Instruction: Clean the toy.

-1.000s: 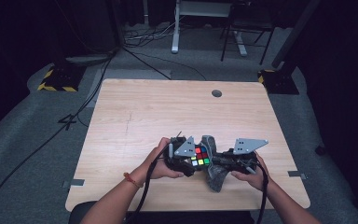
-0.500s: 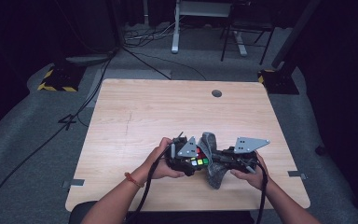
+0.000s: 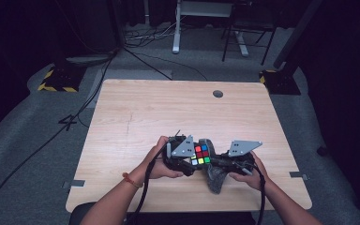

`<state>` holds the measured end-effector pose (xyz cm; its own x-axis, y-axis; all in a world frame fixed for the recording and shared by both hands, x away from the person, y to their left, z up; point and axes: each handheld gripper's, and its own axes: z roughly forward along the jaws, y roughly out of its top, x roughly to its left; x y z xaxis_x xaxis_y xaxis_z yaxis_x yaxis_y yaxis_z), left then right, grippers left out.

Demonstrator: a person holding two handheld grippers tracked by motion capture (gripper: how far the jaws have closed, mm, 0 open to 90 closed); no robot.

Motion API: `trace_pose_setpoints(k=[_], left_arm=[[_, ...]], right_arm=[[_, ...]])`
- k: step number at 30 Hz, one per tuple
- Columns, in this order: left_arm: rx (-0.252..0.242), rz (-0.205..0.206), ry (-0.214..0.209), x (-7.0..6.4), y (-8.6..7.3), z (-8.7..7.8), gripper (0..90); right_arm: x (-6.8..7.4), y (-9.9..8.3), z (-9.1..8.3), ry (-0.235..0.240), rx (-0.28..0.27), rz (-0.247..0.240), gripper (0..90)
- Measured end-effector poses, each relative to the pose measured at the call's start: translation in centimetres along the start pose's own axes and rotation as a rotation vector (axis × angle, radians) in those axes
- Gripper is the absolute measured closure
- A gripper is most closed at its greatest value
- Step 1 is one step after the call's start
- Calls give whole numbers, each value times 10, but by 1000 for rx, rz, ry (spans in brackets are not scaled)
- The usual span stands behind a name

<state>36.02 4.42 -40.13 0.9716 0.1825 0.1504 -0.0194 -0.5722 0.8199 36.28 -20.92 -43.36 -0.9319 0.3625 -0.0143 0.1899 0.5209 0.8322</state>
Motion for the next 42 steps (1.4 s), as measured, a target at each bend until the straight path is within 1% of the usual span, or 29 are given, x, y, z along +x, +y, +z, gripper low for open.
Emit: trace_pose_setpoints(k=[1,3,5,7,8,9,11,12,14,16,18,20,22,24,25,27,29,31,33,34,36,38,39,42], left_arm=[[6,0,6,1,0,0,335],[21,-1,12,1,-2,2,335],[39,3,4,1,-3,6,335],[41,6,5,-1,-2,8,334],[38,6,3,-2,-2,9,334],[38,8,6,-2,-1,9,334],[30,2,-4,-5,-1,9,334],[28,13,-8,-7,0,9,335],[35,37,-5,-10,2,10,335],[26,40,-16,-13,4,10,334],[20,51,-17,-14,6,9,334],[15,47,-13,-13,6,7,334],[1,33,-8,-10,6,4,334],[-1,20,14,-6,4,1,334],[1,16,17,-4,3,0,334],[5,4,12,-1,0,0,334],[32,12,22,0,-2,2,334],[41,6,12,1,-4,5,334],[40,4,-6,-1,-5,8,334],[44,5,-9,-2,-4,10,334],[47,2,-23,-6,-4,13,334],[47,9,-30,-9,-2,15,334],[50,22,-29,-10,-1,15,334],[34,26,-31,-13,2,14,334]], right_arm=[[-1,0,-4,2,-16,12,778],[-3,0,-10,8,-44,21,778],[-3,2,-16,26,-90,21,778],[1,5,-19,28,-111,-4,777],[2,6,-20,30,-122,-8,777],[3,6,-21,29,-121,-12,777],[2,6,-21,21,-127,-13,777],[2,6,-21,19,-130,-8,777],[1,6,-19,-7,-111,-17,777],[2,6,-16,-22,-85,-24,777],[1,4,-13,-32,-52,-25,778],[0,3,-11,-23,-42,-20,778],[1,2,-8,-11,-16,-29,778],[3,2,-6,0,-4,-37,778],[5,2,-5,6,4,-46,778],[6,4,-6,16,-6,-51,778],[7,6,-9,23,-28,-55,777],[9,8,-15,25,-59,-58,777],[9,10,-18,15,-81,-58,776],[9,10,-20,17,-88,-57,776],[8,10,-21,1,-88,-60,775],[6,9,-22,-8,-92,-50,775],[5,9,-22,-12,-91,-48,775],[3,6,-19,-20,-69,-40,775]])
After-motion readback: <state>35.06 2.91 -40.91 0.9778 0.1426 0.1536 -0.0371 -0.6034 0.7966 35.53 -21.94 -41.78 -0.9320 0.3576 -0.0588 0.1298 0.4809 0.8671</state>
